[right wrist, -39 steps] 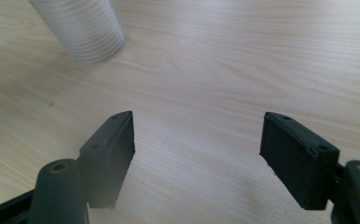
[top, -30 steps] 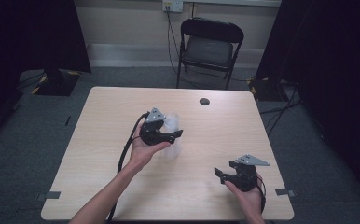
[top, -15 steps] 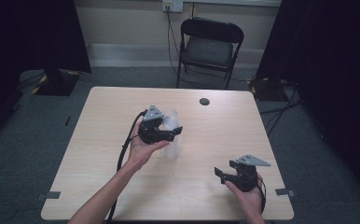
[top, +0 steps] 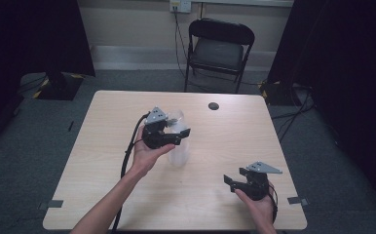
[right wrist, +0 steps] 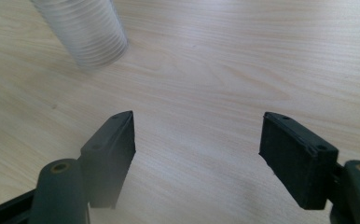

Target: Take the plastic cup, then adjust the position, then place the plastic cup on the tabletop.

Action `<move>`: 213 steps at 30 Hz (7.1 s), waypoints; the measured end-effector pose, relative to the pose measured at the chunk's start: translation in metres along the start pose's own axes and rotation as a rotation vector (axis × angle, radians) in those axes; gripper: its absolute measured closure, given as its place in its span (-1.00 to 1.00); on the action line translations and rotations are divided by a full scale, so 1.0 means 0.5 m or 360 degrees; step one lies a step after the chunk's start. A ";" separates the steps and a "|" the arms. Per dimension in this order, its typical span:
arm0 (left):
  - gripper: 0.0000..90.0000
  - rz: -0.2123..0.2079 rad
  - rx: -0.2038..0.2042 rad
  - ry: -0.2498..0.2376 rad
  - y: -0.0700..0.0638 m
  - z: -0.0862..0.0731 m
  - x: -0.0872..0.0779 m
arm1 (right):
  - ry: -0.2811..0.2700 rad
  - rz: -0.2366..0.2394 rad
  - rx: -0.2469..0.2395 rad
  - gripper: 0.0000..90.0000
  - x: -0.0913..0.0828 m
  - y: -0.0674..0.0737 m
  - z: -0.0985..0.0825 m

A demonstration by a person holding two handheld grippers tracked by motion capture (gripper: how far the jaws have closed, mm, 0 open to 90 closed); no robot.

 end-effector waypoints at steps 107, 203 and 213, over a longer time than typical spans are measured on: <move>-0.19 -0.0348 -0.0493 0.0227 -0.053 -0.119 -0.100 | -0.0361 0.0409 -0.0400 0.20 -0.004 0.182 0.080; -0.63 -0.0767 -0.0872 0.0310 -0.149 -0.158 -0.066 | -0.0777 0.0207 -0.0652 0.93 -0.001 0.227 0.078; -0.55 -0.0753 -0.0774 0.0308 -0.146 -0.157 -0.070 | -0.0751 0.0186 -0.0565 0.94 -0.007 0.203 0.083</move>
Point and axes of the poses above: each handheld gripper's, and its own axes: x roughly forward along the jaws, z roughly out of its top, y roughly to its left, the point moved 4 cm from there along x, roughly forward along the jaws, and after that the axes turned 2 degrees about -x, right-handed, at the moved point
